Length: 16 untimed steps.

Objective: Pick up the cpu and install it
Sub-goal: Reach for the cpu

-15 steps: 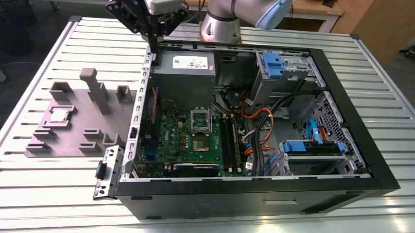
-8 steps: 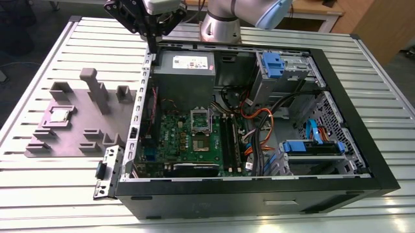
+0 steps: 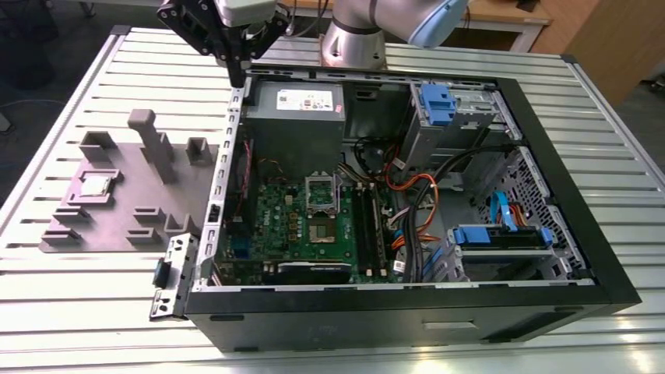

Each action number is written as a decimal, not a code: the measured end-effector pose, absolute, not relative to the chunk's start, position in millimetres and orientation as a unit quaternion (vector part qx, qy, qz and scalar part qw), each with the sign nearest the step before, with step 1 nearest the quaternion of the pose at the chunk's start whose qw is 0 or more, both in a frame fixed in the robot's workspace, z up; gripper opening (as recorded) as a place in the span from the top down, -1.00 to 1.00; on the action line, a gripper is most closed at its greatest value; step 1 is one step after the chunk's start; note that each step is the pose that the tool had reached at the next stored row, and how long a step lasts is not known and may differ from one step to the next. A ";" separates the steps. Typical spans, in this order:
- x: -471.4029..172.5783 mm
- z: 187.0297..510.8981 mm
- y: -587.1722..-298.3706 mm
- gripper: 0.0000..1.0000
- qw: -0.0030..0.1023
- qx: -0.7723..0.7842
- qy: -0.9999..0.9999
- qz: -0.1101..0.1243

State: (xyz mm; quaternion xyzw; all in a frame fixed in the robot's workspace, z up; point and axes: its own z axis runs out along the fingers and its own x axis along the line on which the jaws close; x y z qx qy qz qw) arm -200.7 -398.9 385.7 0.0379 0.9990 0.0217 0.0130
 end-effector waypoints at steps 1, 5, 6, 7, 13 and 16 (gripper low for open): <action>-200.9 385.6 -398.9 0.79 0.013 0.038 0.999 0.022; -201.7 385.4 -398.9 0.79 0.013 0.038 0.999 0.022; -201.9 385.4 -398.9 0.79 0.013 0.038 0.999 0.022; -202.0 385.3 -398.9 0.79 0.013 0.038 0.999 0.022; -203.5 384.9 -398.9 0.79 0.013 0.038 0.999 0.022; -204.4 384.6 -398.9 0.79 0.013 0.038 0.999 0.022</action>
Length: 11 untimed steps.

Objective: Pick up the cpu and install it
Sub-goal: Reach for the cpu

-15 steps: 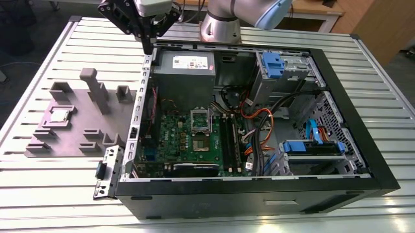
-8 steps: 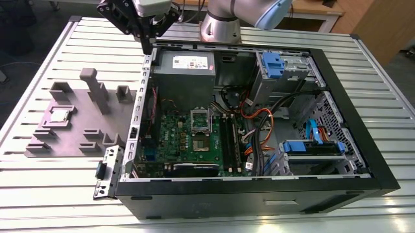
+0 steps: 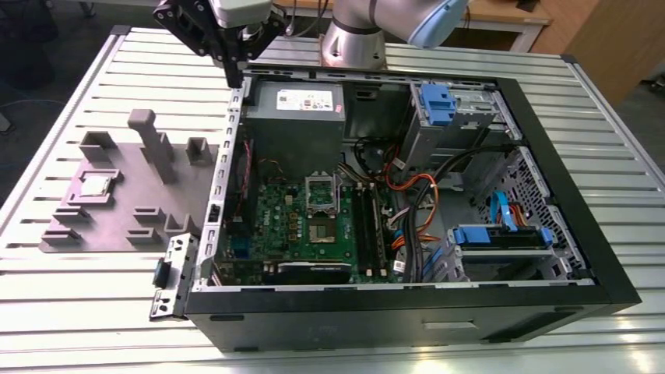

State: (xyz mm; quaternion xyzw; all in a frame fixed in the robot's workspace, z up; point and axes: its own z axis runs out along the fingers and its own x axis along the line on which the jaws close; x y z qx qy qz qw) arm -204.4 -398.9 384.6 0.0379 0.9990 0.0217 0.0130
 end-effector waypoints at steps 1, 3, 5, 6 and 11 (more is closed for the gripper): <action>-204.6 384.4 -398.9 0.79 0.013 0.038 0.999 0.022; -205.1 384.2 -398.9 0.79 0.013 0.038 0.999 0.022; -205.7 383.9 -398.9 0.79 0.013 0.038 0.999 0.022; -206.0 383.8 -398.9 0.79 0.013 0.038 0.999 0.022; -207.9 383.4 -398.9 0.79 0.013 0.038 0.999 0.022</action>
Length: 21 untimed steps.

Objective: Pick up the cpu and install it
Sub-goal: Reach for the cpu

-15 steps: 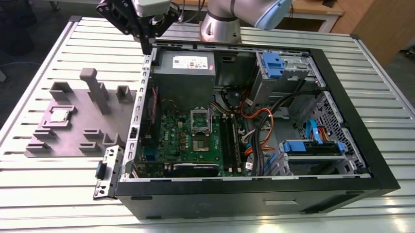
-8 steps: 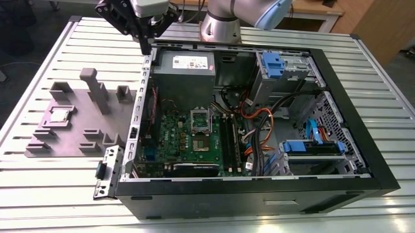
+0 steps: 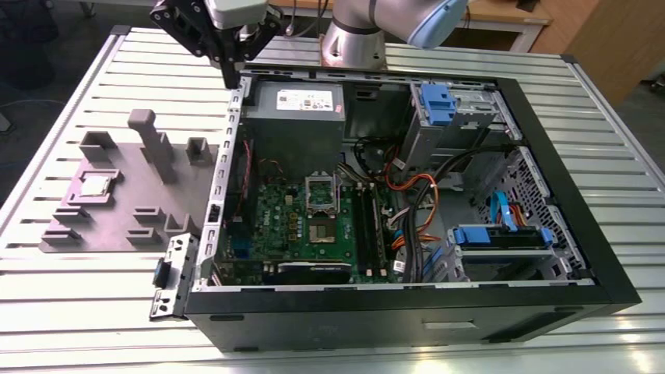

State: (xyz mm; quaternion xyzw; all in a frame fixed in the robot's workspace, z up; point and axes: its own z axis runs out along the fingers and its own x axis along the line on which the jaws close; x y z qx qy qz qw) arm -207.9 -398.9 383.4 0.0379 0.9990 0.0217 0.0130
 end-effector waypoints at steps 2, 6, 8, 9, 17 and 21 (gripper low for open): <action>-209.0 383.3 -398.9 0.79 0.013 0.038 0.999 0.022; -211.3 383.2 -398.9 0.79 0.013 0.038 0.999 0.022; -212.2 383.2 -398.9 0.79 0.013 0.038 0.999 0.022; -212.8 383.1 -398.9 0.79 0.013 0.038 0.999 0.022; -215.7 383.0 -399.0 0.79 0.013 0.038 0.999 0.022; -215.8 383.0 -398.9 0.79 0.013 0.038 0.999 0.022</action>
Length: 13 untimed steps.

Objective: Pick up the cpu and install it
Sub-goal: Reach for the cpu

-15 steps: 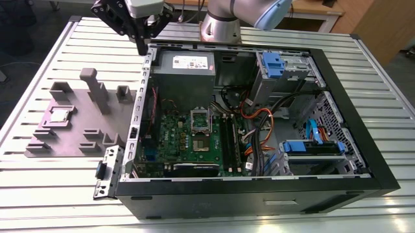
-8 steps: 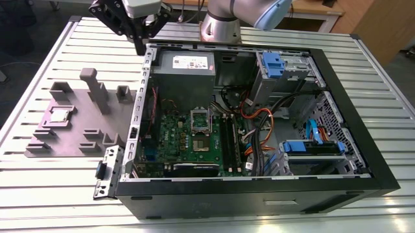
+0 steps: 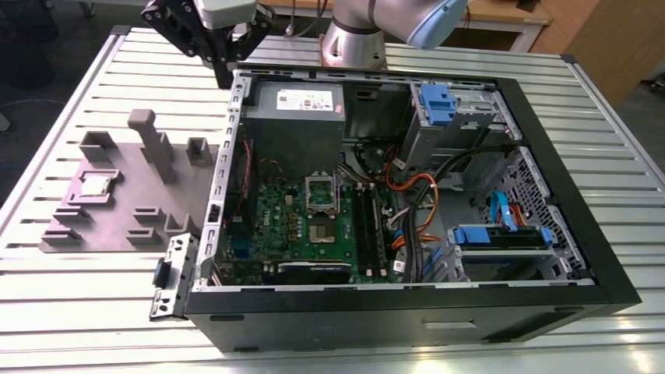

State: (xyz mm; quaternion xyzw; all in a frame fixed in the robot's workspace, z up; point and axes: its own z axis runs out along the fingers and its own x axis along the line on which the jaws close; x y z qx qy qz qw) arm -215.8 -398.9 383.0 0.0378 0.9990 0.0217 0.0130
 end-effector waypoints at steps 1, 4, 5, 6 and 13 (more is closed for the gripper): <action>-215.8 383.0 -398.9 0.79 0.013 0.038 0.999 0.022; -216.8 382.9 -399.0 0.79 0.013 0.038 0.999 0.022; -217.5 383.0 -399.0 0.79 0.013 0.038 0.999 0.022; -218.5 383.0 -398.9 0.79 0.013 0.038 0.999 0.022; -221.6 382.5 -398.9 0.79 0.013 0.038 0.999 0.022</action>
